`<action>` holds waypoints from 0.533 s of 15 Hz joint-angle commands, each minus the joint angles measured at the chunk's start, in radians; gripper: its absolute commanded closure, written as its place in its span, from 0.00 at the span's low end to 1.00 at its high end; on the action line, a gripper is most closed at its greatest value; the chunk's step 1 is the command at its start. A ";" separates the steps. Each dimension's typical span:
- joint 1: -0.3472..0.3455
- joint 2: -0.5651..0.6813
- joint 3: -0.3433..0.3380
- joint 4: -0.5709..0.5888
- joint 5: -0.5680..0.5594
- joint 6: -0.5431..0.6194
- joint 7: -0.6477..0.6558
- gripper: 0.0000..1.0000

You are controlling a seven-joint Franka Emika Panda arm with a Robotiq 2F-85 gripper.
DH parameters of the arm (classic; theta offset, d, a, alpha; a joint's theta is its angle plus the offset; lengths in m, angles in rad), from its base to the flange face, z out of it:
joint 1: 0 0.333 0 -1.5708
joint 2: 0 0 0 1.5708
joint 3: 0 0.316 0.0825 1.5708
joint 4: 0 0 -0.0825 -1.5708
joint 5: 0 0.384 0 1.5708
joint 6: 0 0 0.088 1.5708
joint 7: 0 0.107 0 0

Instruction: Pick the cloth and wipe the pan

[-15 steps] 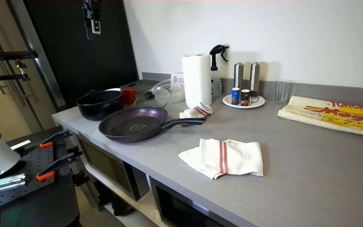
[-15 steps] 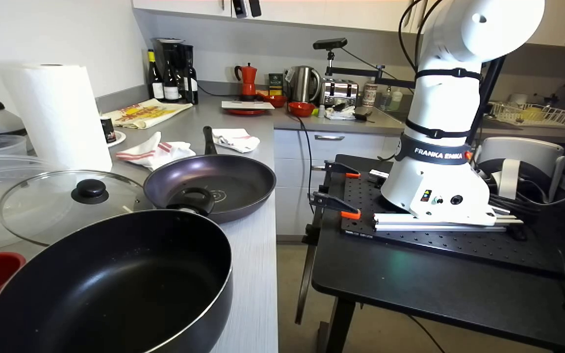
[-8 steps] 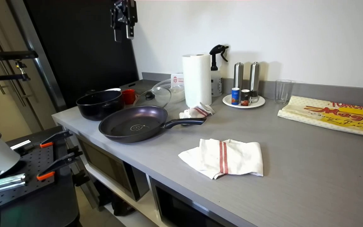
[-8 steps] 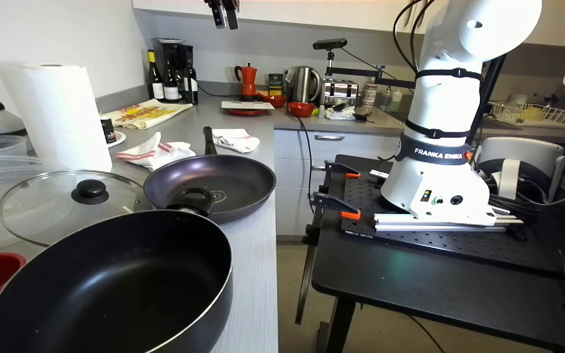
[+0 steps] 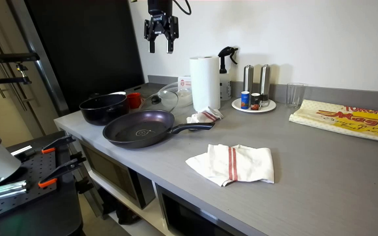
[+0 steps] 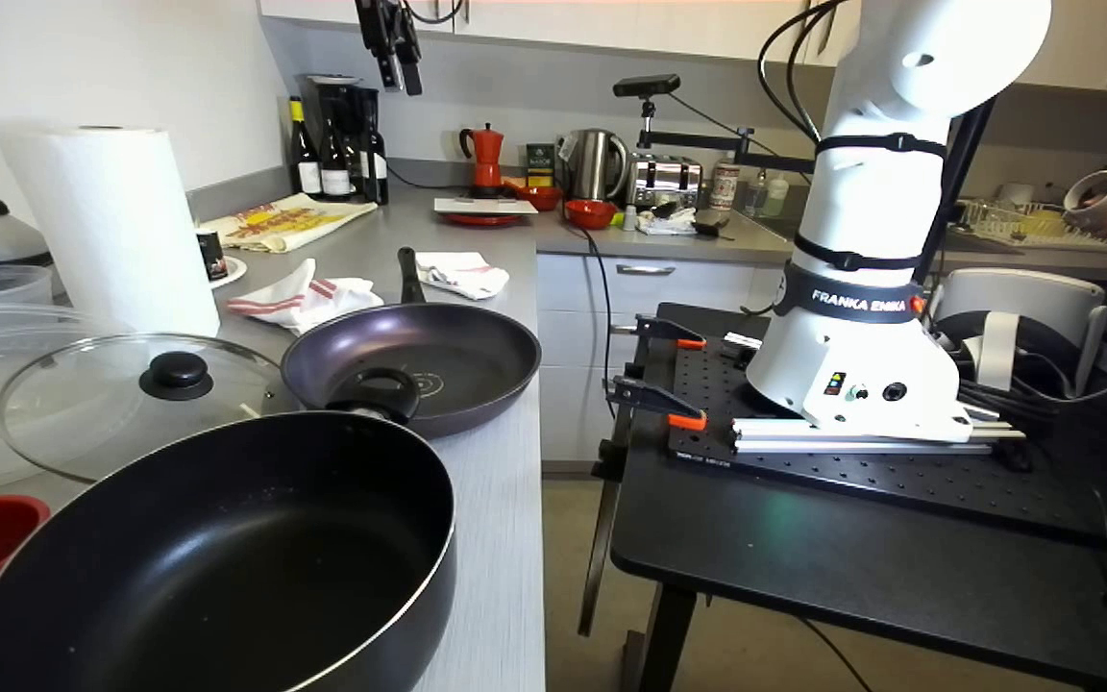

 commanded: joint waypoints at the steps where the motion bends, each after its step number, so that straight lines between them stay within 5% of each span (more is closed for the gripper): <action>1: -0.040 0.136 0.006 0.151 0.047 -0.003 -0.115 0.00; 8: -0.086 0.350 0.034 0.372 0.037 0.023 -0.193 0.00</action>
